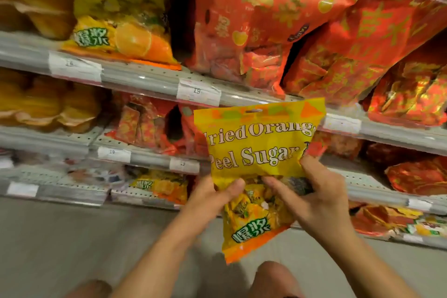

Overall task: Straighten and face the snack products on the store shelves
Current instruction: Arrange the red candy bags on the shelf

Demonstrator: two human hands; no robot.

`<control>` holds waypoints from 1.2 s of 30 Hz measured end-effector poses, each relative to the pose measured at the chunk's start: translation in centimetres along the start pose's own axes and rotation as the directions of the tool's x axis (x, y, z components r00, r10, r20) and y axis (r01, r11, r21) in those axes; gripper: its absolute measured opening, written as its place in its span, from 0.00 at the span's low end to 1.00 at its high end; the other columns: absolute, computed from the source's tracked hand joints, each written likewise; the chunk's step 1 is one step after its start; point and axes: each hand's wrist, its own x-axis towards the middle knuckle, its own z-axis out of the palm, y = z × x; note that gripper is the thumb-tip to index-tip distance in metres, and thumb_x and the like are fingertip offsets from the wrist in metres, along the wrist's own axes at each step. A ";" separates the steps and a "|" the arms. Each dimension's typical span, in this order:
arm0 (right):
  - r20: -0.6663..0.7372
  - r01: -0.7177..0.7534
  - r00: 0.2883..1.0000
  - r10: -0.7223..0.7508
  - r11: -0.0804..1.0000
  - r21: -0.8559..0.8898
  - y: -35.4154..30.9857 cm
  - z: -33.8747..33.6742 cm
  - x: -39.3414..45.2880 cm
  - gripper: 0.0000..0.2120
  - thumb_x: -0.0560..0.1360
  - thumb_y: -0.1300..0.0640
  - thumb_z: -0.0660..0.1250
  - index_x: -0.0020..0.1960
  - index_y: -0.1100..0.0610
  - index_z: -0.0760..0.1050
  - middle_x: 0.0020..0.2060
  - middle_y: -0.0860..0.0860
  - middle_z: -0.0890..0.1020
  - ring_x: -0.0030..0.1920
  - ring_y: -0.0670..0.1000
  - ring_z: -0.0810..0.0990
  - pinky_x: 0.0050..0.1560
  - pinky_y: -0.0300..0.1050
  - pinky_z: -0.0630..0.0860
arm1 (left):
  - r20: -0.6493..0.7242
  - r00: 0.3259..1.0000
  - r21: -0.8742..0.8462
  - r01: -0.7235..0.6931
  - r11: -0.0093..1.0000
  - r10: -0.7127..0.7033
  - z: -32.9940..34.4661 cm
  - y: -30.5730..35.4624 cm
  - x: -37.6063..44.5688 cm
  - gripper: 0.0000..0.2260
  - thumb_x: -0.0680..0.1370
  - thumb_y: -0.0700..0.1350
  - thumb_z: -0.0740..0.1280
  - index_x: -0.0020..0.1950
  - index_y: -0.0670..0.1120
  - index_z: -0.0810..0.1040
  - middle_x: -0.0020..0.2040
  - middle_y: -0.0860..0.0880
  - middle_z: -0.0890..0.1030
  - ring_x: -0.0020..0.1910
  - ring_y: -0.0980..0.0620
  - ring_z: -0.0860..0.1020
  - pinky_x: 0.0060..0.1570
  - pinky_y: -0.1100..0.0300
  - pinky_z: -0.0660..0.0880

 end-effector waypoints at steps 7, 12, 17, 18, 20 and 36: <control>0.071 0.260 0.961 -0.266 0.962 0.079 -1.8 7.2 11.6 0.17 0.82 0.44 0.59 0.50 0.57 0.76 0.41 0.48 0.78 0.43 0.52 0.76 0.45 0.47 0.70 | -0.534 0.845 -0.414 -0.293 0.862 0.030 -9.3 -0.2 -1.6 0.22 0.70 0.43 0.73 0.64 0.49 0.79 0.58 0.46 0.86 0.54 0.47 0.85 0.46 0.53 0.83; -0.062 0.385 0.891 -0.451 0.819 -0.425 0.2 13.0 15.9 0.15 0.82 0.52 0.64 0.41 0.60 0.76 0.35 0.58 0.77 0.37 0.60 0.72 0.37 0.56 0.67 | -0.686 0.722 -0.312 -0.400 0.862 0.087 -16.0 -1.1 -3.5 0.30 0.61 0.52 0.85 0.62 0.56 0.83 0.62 0.45 0.84 0.60 0.41 0.83 0.59 0.35 0.78; -0.188 0.382 0.794 -0.578 0.716 -0.584 1.4 14.8 16.0 0.13 0.77 0.55 0.68 0.37 0.60 0.72 0.32 0.59 0.73 0.34 0.60 0.71 0.33 0.54 0.65 | -0.755 0.631 -0.156 -0.441 0.884 0.181 -20.3 -2.0 -5.4 0.21 0.69 0.52 0.78 0.61 0.57 0.83 0.61 0.48 0.84 0.59 0.43 0.84 0.54 0.42 0.81; -0.198 0.383 0.792 -0.578 0.722 -0.577 1.5 15.0 16.1 0.13 0.77 0.55 0.69 0.37 0.60 0.72 0.31 0.59 0.73 0.34 0.61 0.71 0.34 0.55 0.66 | -0.768 0.611 -0.129 -0.441 0.888 0.191 -21.2 -2.3 -5.7 0.21 0.69 0.51 0.78 0.62 0.57 0.83 0.61 0.48 0.84 0.58 0.44 0.84 0.54 0.43 0.81; -0.206 0.380 0.801 -0.562 0.743 -0.551 1.9 15.5 16.1 0.13 0.77 0.55 0.68 0.37 0.59 0.70 0.31 0.59 0.72 0.33 0.62 0.71 0.34 0.57 0.68 | -0.802 0.568 -0.109 -0.446 0.888 0.187 -22.7 -3.0 -5.9 0.18 0.72 0.45 0.73 0.60 0.58 0.83 0.61 0.48 0.85 0.57 0.45 0.84 0.52 0.46 0.83; -0.118 0.161 0.965 -0.234 0.883 -0.441 0.9 14.9 15.1 0.11 0.80 0.44 0.61 0.43 0.49 0.68 0.39 0.52 0.73 0.42 0.62 0.75 0.43 0.66 0.73 | -0.896 0.435 -0.163 -0.516 0.841 0.093 -24.2 -5.6 -6.9 0.16 0.72 0.44 0.73 0.59 0.51 0.83 0.57 0.47 0.86 0.54 0.46 0.85 0.50 0.46 0.83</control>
